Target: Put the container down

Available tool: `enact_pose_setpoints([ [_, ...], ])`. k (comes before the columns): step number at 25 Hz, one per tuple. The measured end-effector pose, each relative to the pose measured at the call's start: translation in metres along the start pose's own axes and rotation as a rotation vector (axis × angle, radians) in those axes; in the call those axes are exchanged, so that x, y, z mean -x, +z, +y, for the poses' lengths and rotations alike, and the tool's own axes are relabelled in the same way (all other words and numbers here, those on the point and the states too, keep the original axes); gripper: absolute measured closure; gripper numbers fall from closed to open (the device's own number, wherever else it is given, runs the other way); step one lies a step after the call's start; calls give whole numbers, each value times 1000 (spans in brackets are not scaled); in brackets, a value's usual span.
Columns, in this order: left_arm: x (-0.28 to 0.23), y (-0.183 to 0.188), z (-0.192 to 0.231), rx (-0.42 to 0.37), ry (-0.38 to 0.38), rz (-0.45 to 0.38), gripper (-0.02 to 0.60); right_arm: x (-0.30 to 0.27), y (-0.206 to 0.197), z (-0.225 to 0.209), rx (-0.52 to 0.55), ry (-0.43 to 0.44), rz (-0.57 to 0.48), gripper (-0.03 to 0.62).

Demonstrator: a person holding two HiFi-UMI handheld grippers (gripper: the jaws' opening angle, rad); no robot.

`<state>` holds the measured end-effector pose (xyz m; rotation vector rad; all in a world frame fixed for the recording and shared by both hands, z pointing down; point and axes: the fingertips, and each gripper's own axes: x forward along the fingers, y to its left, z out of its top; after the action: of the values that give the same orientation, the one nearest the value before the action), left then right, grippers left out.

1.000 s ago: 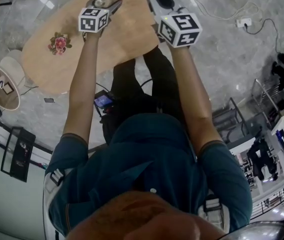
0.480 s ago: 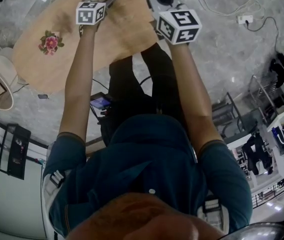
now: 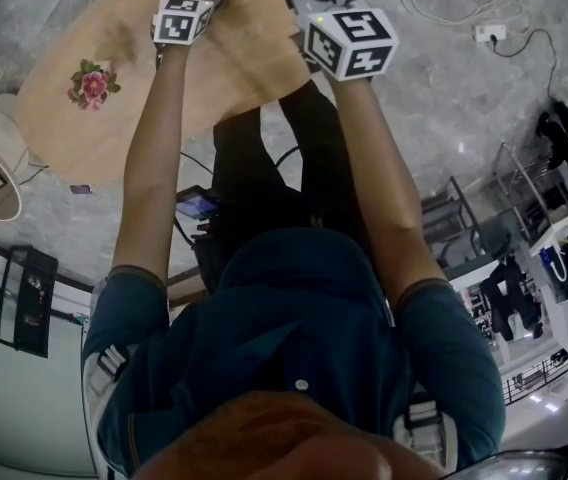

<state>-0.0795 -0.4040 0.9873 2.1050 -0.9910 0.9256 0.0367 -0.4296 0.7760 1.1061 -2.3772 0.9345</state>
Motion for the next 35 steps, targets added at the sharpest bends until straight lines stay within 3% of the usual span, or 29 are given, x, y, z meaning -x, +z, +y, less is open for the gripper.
enact_pose_setpoints([
  [7, 4, -6, -13, -94, -17, 31, 179, 4, 11, 7, -5, 0, -7, 583],
  [13, 41, 5, -14, -93, 8, -7, 177, 16, 30, 24, -4, 12, -19, 583],
  [17, 94, 36, -14, -73, 54, -84, 191, 34, 54, 46, 9, 36, -39, 583],
  [22, 187, 104, -11, -46, 131, -270, 313, 59, 91, 86, 36, 73, -59, 583],
  [30, 359, 185, -15, -49, 187, -496, 584, 128, 170, 160, 141, 117, -158, 583],
  [35, 475, 207, -6, -30, 240, -630, 583, 170, 209, 226, 226, 165, -214, 585],
])
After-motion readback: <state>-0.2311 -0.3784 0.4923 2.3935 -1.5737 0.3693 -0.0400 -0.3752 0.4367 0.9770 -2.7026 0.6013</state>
